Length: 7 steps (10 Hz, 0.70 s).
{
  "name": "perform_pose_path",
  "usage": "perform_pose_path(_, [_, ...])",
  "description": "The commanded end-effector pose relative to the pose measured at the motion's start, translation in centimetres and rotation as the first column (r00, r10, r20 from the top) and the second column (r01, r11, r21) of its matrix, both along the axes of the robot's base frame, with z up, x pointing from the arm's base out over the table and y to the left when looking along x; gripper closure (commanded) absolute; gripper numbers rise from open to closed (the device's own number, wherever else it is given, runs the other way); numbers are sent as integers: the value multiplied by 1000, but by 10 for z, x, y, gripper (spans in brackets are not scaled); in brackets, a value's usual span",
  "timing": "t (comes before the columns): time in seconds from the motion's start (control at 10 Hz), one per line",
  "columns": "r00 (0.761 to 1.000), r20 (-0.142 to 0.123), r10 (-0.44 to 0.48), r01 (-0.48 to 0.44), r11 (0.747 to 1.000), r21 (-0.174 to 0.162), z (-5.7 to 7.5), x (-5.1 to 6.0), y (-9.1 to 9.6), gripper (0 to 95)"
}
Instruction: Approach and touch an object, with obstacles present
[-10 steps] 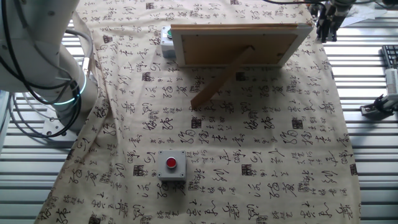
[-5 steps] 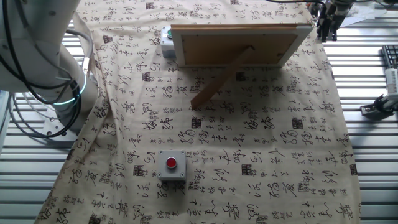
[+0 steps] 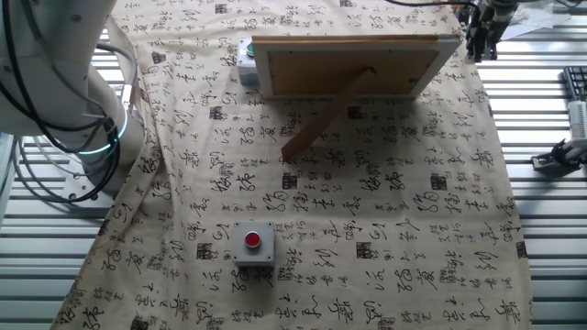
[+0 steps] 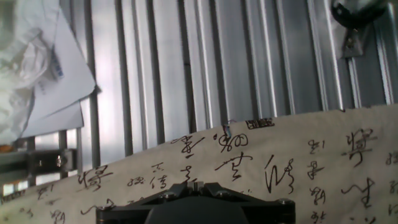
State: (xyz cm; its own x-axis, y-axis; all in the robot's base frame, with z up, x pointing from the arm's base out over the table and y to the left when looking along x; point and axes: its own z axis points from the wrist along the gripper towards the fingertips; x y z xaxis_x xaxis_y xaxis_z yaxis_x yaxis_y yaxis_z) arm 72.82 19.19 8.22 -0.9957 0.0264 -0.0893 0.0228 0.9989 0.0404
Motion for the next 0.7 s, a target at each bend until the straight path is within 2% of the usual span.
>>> perform_pose_path(0.1, [993, 3, 114, -114, 993, 27, 0, 0, 1, 950])
perform_pose_path(0.4, [985, 1, 174, -174, 984, 28, 0, 0, 1, 950])
perform_pose_path(0.7, [986, -3, 165, -165, 986, 21, 0, 0, 1, 950])
